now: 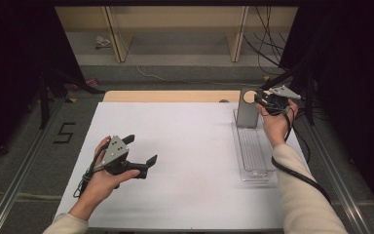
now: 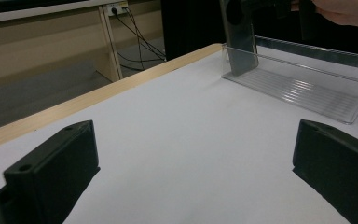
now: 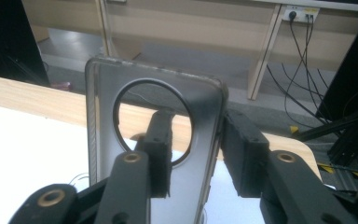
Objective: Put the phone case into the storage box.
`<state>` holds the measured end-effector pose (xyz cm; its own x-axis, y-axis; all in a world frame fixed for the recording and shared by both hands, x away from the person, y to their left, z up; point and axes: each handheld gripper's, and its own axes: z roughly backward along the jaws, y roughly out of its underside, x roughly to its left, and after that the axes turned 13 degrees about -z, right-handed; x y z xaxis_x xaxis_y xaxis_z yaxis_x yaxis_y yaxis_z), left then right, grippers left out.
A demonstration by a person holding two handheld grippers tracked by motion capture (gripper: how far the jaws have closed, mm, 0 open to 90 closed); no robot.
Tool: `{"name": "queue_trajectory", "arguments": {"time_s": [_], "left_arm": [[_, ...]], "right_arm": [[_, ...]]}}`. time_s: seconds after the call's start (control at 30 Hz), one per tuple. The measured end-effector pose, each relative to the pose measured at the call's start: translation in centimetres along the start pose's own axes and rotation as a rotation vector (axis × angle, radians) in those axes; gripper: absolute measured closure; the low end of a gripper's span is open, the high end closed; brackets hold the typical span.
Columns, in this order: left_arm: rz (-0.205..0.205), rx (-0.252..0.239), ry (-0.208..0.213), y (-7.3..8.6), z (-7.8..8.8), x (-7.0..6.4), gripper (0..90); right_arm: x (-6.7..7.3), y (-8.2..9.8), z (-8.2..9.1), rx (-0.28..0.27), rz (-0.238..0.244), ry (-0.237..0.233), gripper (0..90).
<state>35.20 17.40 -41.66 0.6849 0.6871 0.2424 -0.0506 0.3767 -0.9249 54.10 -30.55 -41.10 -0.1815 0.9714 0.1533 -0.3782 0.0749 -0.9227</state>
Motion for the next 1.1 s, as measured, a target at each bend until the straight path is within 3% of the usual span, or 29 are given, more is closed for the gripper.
{"name": "queue_trajectory", "arguments": {"time_s": [0.37, 0.67, 1.1], "left_arm": [[0.0, 0.0, 0.0, 0.0, 0.0, 0.0, 0.0], [0.0, 0.001, 0.002, 0.0, 0.0, 0.0, 0.0], [0.003, 0.001, 0.004, 0.0, 0.0, -0.1, 0.2]], "right_arm": [[0.2, 0.0, -0.3, 0.013, -0.002, -0.002, 51.5], [-0.1, -0.4, 0.1, -0.003, -0.059, -0.021, 36.0], [-0.2, -0.7, 1.1, 0.021, -0.063, -0.041, 25.5]]}}
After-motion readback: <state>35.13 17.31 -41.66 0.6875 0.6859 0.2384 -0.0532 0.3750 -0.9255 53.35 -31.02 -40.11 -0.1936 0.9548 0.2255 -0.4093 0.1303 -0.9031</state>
